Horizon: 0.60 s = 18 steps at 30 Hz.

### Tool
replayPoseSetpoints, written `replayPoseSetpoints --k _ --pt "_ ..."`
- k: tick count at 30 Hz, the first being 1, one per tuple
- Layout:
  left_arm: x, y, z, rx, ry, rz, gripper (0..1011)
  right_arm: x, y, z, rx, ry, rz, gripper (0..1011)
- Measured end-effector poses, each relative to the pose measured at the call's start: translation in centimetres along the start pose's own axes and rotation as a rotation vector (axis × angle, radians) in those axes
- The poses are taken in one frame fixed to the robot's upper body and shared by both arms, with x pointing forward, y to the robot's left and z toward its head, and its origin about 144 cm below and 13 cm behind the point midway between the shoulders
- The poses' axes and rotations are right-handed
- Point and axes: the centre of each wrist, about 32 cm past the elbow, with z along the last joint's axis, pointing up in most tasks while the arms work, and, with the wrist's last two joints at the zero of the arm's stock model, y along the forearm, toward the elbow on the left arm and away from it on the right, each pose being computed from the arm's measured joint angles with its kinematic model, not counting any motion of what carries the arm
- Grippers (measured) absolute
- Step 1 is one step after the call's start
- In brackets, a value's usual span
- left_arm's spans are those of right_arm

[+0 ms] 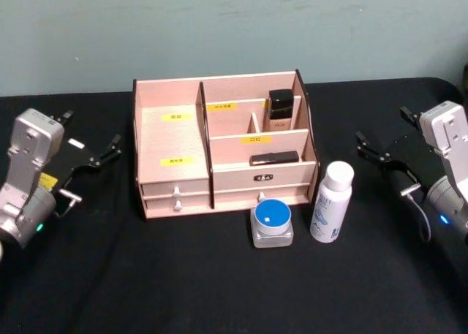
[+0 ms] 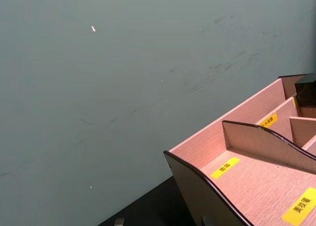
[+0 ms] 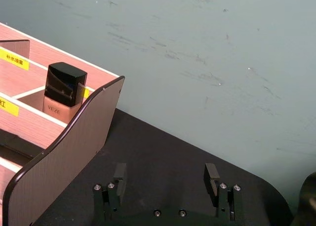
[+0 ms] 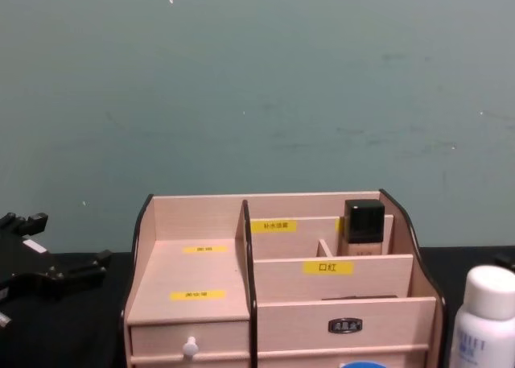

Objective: Pick up the facial cleanser and watermelon frost from the table and place them into the tiered storage box.

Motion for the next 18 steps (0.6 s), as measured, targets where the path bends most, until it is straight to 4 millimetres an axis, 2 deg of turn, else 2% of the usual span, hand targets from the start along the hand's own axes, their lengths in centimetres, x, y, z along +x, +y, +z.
replayPoseSetpoints --k 18 --pt "0.0 0.0 0.0 0.0 0.0 0.0 1010 0.0 0.0 0.0 0.0 0.0 0.0 1002"
